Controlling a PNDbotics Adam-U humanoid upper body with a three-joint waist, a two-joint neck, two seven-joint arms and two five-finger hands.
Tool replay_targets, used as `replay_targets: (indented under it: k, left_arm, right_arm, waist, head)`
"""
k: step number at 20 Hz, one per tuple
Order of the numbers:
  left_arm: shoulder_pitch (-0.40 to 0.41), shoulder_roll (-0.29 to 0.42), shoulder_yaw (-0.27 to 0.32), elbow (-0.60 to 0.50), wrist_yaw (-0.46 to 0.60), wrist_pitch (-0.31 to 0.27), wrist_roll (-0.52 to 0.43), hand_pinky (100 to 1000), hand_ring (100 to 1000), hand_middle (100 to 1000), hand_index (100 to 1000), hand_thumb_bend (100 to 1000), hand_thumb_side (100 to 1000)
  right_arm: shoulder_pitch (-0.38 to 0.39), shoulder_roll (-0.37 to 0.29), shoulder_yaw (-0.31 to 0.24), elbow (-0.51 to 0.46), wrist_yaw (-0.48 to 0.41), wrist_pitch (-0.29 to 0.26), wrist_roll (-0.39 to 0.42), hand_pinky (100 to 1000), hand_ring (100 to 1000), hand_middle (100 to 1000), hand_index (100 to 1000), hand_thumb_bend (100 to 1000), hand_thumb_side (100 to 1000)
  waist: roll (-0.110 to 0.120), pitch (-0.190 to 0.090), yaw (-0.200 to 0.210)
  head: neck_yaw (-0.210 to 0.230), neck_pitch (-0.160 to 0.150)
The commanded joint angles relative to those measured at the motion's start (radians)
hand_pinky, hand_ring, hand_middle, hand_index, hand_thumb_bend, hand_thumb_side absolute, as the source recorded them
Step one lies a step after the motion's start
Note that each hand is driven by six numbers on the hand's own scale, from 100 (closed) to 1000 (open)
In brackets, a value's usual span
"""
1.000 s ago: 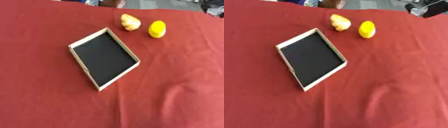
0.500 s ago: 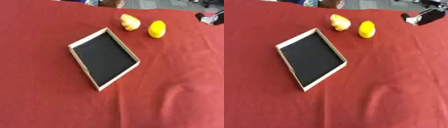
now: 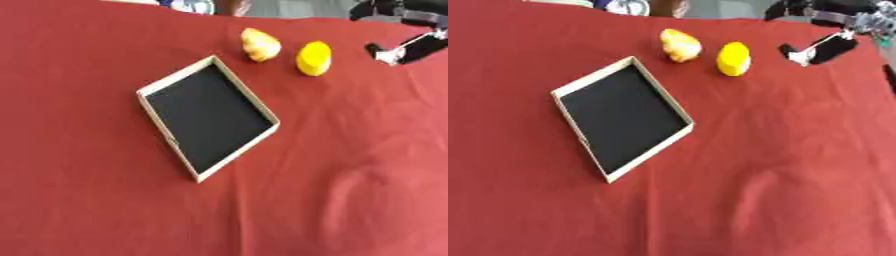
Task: Pick up objects on the table and place them in the box.
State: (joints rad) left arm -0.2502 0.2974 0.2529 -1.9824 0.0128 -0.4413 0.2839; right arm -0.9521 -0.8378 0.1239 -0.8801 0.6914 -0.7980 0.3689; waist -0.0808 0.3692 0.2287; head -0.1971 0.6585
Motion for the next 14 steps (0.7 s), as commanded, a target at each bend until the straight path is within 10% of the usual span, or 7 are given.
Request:
replay_targets:
  k: [1, 14]
  left_arm:
    - [-0.009, 0.006, 0.000, -0.018, 0.007, 0.000, -0.009, 846, 709, 815, 903, 126, 660]
    - [-0.019, 0.002, -0.002, -0.018, 0.013, -0.002, -0.016, 847, 713, 811, 902, 120, 667]
  right_arm:
    - [-0.032, 0.005, -0.011, 0.041, 0.078, -0.041, -0.003, 934, 972, 927, 944, 100, 362]
    - [-0.048, 0.065, -0.040, 0.128, 0.260, 0.011, -0.132, 933, 971, 921, 964, 100, 324]
  waist:
    - [0.004, -0.021, 0.002]
    - [0.001, -0.001, 0.006]
  head:
    - [-0.006, -0.008]
    - [-0.034, -0.016]
